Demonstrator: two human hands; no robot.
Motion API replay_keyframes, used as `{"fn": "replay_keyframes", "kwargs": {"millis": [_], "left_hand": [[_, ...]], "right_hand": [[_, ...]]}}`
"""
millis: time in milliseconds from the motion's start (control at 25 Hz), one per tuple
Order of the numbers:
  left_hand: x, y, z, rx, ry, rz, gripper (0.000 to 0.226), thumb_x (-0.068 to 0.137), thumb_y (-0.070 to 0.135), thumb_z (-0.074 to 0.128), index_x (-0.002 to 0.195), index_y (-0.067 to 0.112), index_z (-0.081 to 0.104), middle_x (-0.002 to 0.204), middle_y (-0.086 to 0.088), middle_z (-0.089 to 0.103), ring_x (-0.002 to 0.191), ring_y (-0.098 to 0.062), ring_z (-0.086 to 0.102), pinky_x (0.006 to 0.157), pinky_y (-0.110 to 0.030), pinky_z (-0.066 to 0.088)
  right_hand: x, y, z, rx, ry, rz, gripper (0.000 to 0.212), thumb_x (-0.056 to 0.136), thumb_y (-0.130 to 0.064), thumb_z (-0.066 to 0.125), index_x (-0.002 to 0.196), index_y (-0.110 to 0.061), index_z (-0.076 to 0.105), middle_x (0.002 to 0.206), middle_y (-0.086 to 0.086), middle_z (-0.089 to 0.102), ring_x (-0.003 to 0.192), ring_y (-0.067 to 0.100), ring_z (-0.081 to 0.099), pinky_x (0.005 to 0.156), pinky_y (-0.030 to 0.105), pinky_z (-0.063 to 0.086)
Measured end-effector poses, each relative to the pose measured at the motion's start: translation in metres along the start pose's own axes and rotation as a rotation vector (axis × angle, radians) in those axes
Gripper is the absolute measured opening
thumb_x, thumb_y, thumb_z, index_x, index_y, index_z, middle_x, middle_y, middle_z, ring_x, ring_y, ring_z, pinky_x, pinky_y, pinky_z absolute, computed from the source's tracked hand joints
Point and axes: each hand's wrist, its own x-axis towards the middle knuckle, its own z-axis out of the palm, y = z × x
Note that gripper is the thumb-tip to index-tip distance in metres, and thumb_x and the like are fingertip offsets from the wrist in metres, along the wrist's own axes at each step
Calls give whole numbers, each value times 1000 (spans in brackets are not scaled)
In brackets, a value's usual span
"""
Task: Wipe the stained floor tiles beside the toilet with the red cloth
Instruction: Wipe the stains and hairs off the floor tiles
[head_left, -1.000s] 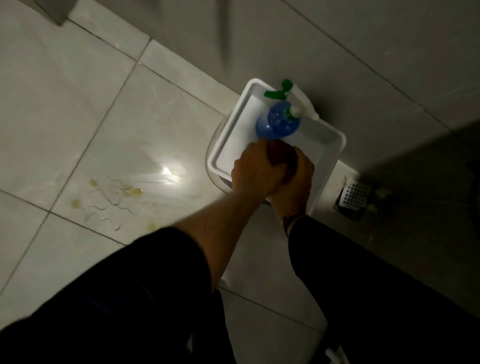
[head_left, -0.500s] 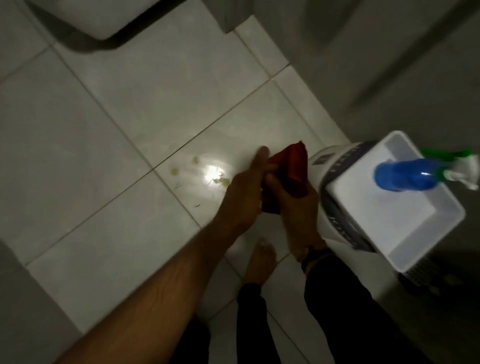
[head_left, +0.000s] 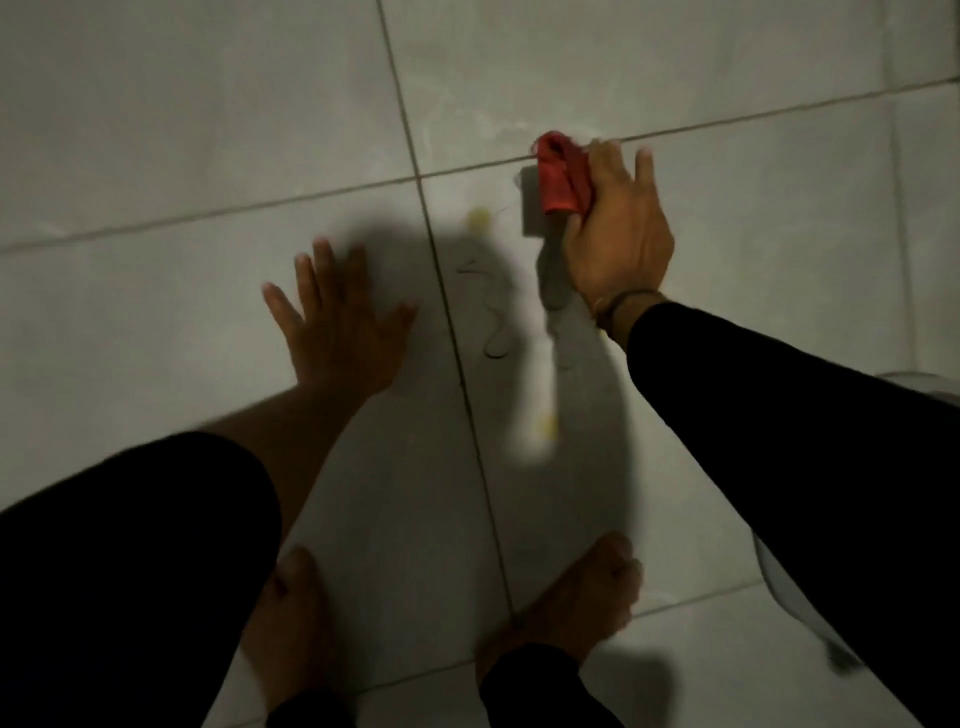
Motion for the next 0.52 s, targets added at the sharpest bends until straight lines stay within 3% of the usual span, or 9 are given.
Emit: {"fn": "replay_keyframes", "kwargs": {"millis": [120, 240, 360, 440, 520], "left_hand": [[9, -38, 59, 30, 244, 150, 92, 102, 74, 32, 178, 25, 15, 185, -18, 6, 171, -41, 7, 133, -68, 3], [16, -47, 78, 29, 386, 187, 89, 103, 73, 32, 177, 27, 19, 184, -18, 12, 170, -42, 13, 132, -66, 5], [19, -44, 76, 18, 402, 185, 88, 102, 72, 33, 177, 26, 20, 184, -18, 12, 170, -42, 14, 132, -69, 8], [13, -45, 74, 7, 371, 176, 89, 102, 70, 36, 177, 25, 21, 184, -18, 11, 170, -43, 12, 131, -71, 9], [12, -45, 71, 14, 361, 173, 90, 101, 69, 37, 177, 23, 22, 184, -18, 10, 170, -43, 12, 131, -71, 8]], "right_hand": [[-10, 6, 73, -267, -135, -320, 70, 99, -19, 48, 167, -16, 29, 178, 10, 26, 167, 40, 14, 131, 57, 27], [15, -10, 100, -244, -26, -413, 76, 97, -15, 50, 169, -22, 25, 180, 11, 19, 166, 43, 12, 131, 61, 25], [5, -40, 120, -167, 27, -475, 71, 98, -21, 47, 167, -21, 32, 177, 14, 26, 165, 44, 17, 132, 60, 21], [-62, -21, 126, -148, -104, -556, 64, 103, -34, 47, 165, -20, 38, 176, 13, 29, 165, 43, 19, 133, 60, 21], [-101, 14, 114, -197, -200, -535, 68, 100, -31, 54, 165, -19, 38, 177, 12, 28, 165, 42, 18, 129, 65, 26]]}}
